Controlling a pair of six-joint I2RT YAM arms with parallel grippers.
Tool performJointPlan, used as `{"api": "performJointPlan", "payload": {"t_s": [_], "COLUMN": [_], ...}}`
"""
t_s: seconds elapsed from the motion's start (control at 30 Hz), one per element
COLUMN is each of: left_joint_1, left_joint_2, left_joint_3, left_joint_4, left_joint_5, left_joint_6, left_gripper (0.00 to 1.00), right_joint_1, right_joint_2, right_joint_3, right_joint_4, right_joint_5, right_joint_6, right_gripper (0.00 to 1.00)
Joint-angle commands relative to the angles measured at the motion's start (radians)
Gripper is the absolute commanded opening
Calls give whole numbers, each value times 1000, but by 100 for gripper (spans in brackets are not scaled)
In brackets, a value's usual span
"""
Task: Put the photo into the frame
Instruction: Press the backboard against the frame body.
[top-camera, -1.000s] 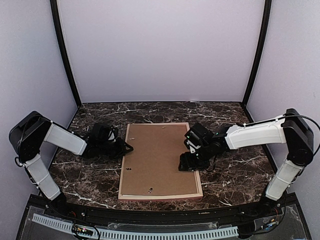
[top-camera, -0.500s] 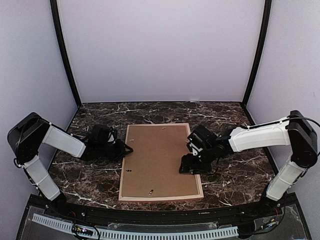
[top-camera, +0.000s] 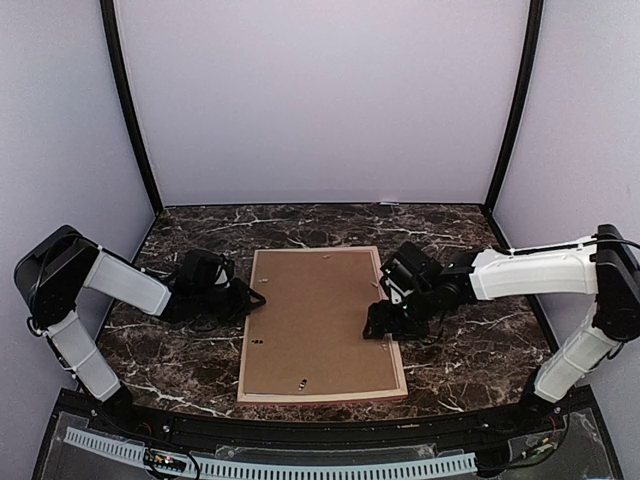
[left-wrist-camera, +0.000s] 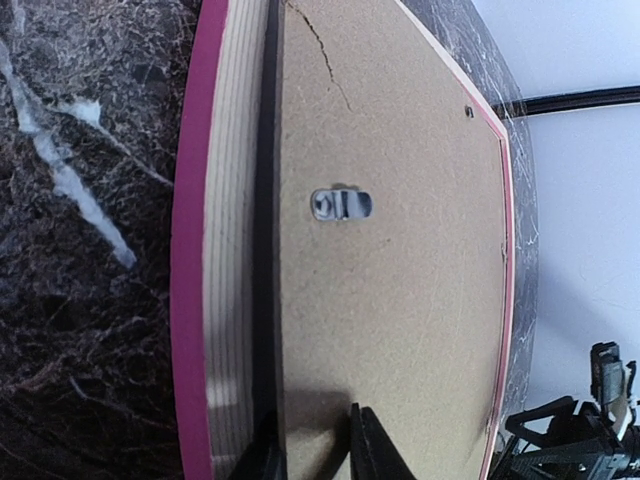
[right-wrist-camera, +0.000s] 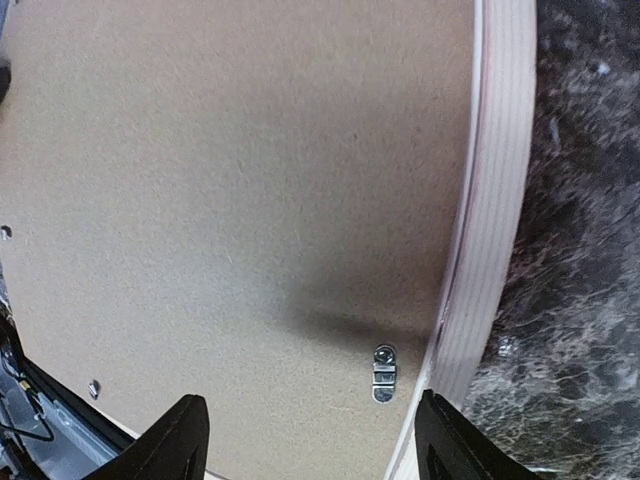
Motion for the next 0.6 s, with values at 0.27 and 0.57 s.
{"api": "performJointPlan", "payload": {"t_s": [0.27,0.57], "left_joint_1": [-7,-14], "left_joint_2": [68,87], "left_joint_3": [58,72], "left_joint_4": [-99,-123], "left_joint_5": [2,16], "left_joint_6": [54,65], "left_gripper": [24,33], "right_joint_1": [-73,-126], "right_joint_2": [-31,54], "right_joint_3": [52,13], "right_joint_4": [-12,131], "right_joint_5": [180,173], "right_joint_6": [-110,-146], "right_gripper": [73,73]}}
